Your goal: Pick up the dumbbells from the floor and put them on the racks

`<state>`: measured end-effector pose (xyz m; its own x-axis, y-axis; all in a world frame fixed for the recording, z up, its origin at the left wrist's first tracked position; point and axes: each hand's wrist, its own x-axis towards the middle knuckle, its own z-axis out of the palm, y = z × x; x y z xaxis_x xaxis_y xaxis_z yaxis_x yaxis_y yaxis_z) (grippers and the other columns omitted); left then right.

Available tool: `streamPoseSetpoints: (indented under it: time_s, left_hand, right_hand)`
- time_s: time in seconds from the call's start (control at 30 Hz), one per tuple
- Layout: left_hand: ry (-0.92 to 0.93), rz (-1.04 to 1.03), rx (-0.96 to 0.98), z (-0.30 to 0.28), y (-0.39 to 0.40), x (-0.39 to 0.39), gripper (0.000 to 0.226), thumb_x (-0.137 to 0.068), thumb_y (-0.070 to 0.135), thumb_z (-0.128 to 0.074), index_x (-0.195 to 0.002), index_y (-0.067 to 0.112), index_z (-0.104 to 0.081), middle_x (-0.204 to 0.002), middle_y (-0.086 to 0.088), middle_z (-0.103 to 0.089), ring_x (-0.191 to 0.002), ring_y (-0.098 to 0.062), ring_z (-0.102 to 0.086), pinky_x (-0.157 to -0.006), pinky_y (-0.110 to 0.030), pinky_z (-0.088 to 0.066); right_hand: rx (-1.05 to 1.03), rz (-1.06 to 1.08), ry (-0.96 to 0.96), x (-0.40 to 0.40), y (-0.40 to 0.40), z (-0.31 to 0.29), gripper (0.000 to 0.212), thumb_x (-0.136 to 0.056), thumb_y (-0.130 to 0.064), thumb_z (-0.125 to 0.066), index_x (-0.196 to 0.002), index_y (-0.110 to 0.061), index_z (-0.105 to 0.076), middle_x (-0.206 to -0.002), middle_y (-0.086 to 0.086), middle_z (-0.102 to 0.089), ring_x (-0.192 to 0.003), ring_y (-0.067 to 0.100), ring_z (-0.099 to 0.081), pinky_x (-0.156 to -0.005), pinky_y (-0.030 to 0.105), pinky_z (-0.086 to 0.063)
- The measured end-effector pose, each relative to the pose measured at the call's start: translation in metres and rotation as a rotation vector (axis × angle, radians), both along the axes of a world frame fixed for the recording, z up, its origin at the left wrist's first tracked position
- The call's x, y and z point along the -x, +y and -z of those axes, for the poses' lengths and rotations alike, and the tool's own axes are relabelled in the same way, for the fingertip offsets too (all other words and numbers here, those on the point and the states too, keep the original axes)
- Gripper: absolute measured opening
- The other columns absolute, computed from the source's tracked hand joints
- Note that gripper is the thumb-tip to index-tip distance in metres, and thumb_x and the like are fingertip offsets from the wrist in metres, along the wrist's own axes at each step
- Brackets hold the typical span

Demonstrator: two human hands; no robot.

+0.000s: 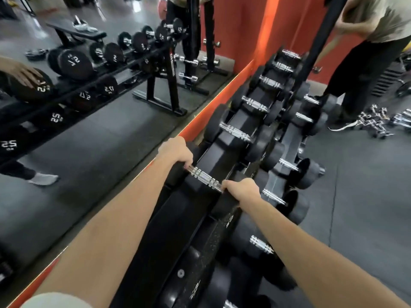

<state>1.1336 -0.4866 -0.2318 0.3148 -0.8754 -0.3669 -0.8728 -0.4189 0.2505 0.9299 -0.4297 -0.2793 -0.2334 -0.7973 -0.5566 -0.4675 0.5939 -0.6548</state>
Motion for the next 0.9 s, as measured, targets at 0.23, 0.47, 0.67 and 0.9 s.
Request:
streamPoseSetpoints:
  time_s: [0.23, 0.47, 0.67, 0.9]
  left_hand:
    - [-0.053, 0.019, -0.031, -0.006, 0.011, 0.008, 0.062, -0.064, 0.022, -0.081, -0.120, 0.010, -0.058, -0.119, -0.012, -0.064, -0.099, -0.034, -0.065, -0.066, -0.032, -0.043]
    - [0.003, -0.036, 0.063, -0.020, 0.050, 0.036, 0.068, -0.077, 0.021, -0.064, -0.140, 0.007, -0.043, -0.140, -0.017, -0.049, -0.124, -0.038, -0.054, -0.097, -0.042, -0.048]
    - [0.095, -0.004, 0.140, -0.057, 0.089, 0.100, 0.032, -0.076, 0.032, -0.063, -0.104, 0.022, -0.074, -0.112, -0.002, -0.070, -0.105, -0.027, -0.064, -0.089, -0.034, -0.051]
    - [0.274, 0.101, 0.267, -0.073, 0.140, 0.231, 0.014, -0.068, 0.040, -0.069, -0.082, 0.038, -0.068, -0.096, 0.008, -0.073, -0.099, -0.017, -0.066, -0.094, -0.036, -0.053]
  right_hand:
    - [-0.029, 0.027, -0.181, 0.006, -0.002, 0.007, 0.036, -0.066, -0.028, -0.083, -0.090, -0.004, -0.070, -0.091, 0.012, -0.073, -0.085, 0.029, -0.072, -0.076, 0.039, -0.062]
    - [0.019, 0.004, -0.335, 0.018, 0.007, -0.018, 0.017, -0.078, -0.020, -0.074, -0.083, -0.010, -0.062, -0.084, 0.006, -0.062, -0.079, 0.025, -0.062, -0.072, 0.037, -0.057]
    - [0.189, -0.072, -0.431, 0.067, 0.037, -0.047, 0.032, -0.084, -0.017, -0.071, -0.116, -0.013, -0.069, -0.080, 0.002, -0.065, -0.069, 0.017, -0.059, -0.062, 0.028, -0.052]
    - [0.322, 0.018, -0.468, 0.198, 0.096, -0.061, 0.031, -0.084, -0.019, -0.070, -0.115, -0.018, -0.068, -0.082, 0.004, -0.070, -0.071, 0.019, -0.057, -0.067, 0.033, -0.048]
